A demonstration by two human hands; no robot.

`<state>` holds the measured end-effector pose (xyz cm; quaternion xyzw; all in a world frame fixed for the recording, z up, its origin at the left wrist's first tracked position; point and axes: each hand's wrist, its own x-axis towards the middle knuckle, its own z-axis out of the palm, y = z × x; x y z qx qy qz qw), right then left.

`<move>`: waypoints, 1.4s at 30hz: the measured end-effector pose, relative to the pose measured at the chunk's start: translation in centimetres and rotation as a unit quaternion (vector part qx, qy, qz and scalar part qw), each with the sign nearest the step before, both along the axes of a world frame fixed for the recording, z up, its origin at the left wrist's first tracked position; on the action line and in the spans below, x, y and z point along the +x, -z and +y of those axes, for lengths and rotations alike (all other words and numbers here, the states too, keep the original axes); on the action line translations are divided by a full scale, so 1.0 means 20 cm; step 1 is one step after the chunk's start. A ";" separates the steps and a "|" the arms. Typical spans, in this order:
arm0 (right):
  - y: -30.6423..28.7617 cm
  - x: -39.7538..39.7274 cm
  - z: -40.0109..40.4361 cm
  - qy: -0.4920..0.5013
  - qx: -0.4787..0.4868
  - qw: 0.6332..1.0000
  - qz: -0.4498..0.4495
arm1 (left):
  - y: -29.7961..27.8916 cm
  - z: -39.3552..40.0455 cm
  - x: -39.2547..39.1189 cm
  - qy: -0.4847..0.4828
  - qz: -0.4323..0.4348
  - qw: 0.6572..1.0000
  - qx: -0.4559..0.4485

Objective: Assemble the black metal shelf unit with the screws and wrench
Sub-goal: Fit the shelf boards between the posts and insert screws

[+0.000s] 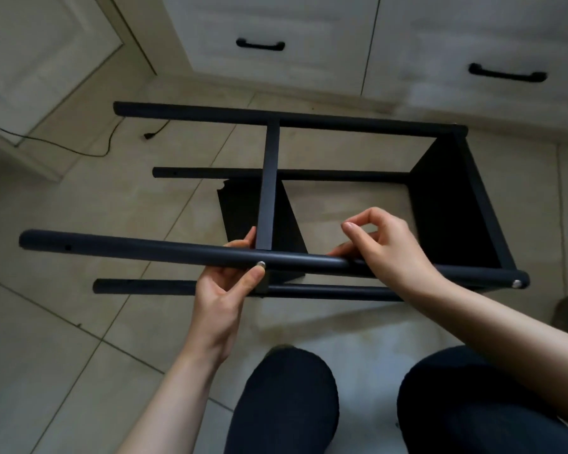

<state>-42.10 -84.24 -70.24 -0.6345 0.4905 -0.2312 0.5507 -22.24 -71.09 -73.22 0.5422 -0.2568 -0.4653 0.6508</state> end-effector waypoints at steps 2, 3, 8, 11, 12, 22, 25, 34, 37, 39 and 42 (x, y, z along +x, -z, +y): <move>0.02 0.00 0.00 0.002 0.003 1.000 0.004 | 0.03 0.01 0.00 -0.004 0.012 1.000 0.003; 0.02 0.00 0.00 0.001 0.003 1.000 0.010 | 0.05 0.00 0.00 -0.007 0.022 1.000 0.007; 0.05 -0.01 0.00 0.003 0.003 1.000 0.023 | 0.09 0.00 -0.01 -0.010 0.055 0.998 0.026; 0.06 0.00 0.00 0.002 0.009 1.000 0.025 | 0.11 0.00 0.01 -0.006 0.050 0.998 0.044; 0.06 0.00 0.00 0.001 0.014 1.000 0.026 | 0.11 0.01 0.02 -0.007 0.047 0.997 0.055; 0.08 0.02 0.02 -0.003 0.027 0.998 0.050 | 0.13 0.05 0.05 -0.023 -0.011 0.988 0.149; 0.08 0.03 0.02 -0.001 0.027 0.998 0.055 | 0.09 0.06 0.04 -0.015 -0.130 0.968 0.216; 0.07 0.02 0.01 -0.004 0.040 0.997 0.062 | -0.06 0.04 0.11 -0.034 -0.702 0.692 0.164; 0.07 0.02 0.01 -0.007 0.042 0.997 0.067 | -0.10 -0.06 0.23 0.102 -0.719 0.678 0.110; 0.07 0.02 0.00 -0.007 0.041 0.997 0.066 | -0.13 -0.14 0.29 0.208 -0.720 0.654 0.104; 0.06 0.00 0.00 -0.004 0.044 0.997 0.063 | -0.15 -0.26 0.35 0.337 -0.728 0.591 0.088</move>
